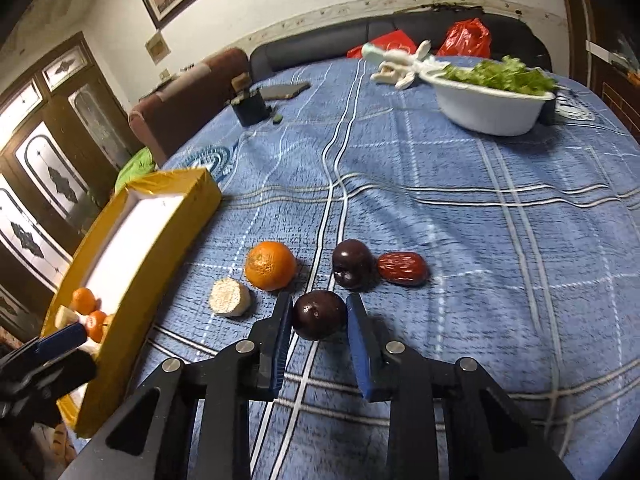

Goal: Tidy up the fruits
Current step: 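Grasp a dark plum with the right tool while the left tool grasps a tangerine, then carry the tangerine and plum into the tray and open both tools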

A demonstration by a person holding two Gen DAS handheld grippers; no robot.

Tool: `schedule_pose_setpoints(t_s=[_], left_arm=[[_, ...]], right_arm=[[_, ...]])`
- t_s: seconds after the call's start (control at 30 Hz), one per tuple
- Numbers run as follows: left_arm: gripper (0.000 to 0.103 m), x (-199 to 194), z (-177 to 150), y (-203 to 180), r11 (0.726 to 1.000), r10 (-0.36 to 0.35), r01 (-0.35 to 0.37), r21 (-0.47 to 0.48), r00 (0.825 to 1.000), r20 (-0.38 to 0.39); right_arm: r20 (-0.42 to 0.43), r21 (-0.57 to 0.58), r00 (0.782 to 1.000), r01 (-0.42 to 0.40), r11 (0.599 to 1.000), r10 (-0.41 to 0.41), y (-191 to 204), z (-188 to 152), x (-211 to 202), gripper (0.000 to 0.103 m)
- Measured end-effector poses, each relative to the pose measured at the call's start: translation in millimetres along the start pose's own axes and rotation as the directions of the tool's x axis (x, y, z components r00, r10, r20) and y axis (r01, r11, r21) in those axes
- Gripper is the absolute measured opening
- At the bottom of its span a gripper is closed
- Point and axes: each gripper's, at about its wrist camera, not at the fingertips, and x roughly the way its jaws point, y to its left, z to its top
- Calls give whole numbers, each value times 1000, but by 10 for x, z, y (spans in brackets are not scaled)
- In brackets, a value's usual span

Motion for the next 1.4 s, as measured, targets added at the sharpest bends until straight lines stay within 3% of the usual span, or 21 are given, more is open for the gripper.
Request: schedule_pose_setpoints(t_s=[0.13,0.37,0.63,0.7,0.77,0.83,0.97,1.17,1.3,1.4], left_arm=[[80,155,200,-204,999,-2,2,51,1000,6],[80,779,421,-604,988,8,3,153,998,-69],[80,1143,412,-858,959,64,-43,281,996,-68],[70,1179,378,-895,952,68,-43,303,995,-72],[35,1220,349,-918,948,79,-48,316,993,-85],[32,1215,345,-920,942,103,-75,326,992,-71],[32,1096,364,-871,955,82,-60,291,995,-63],[32,585,346,-685,985,10,-11,173,1000,5],[32,271,259,-273,998,24,-26,57,999,38],[32,14,237,168,997,75,-72,-37,994,75]], right_arm=[[38,37,999,13,999,-14,-128,-32,-156,30],[48,105,999,19,994,-24,-352,8,-188,30],[37,102,999,6,995,-9,-348,17,-165,30],[36,105,999,0,994,-4,-348,17,-164,30],[38,107,999,-3,994,-1,-348,18,-167,30],[39,105,999,-2,994,-2,-344,15,-168,30],[39,104,999,2,995,-6,-348,18,-165,30],[50,90,999,-11,996,6,-307,13,-191,30],[47,73,999,-6,997,2,-265,-8,-166,30],[52,63,999,4,998,-7,-245,-27,-157,30]])
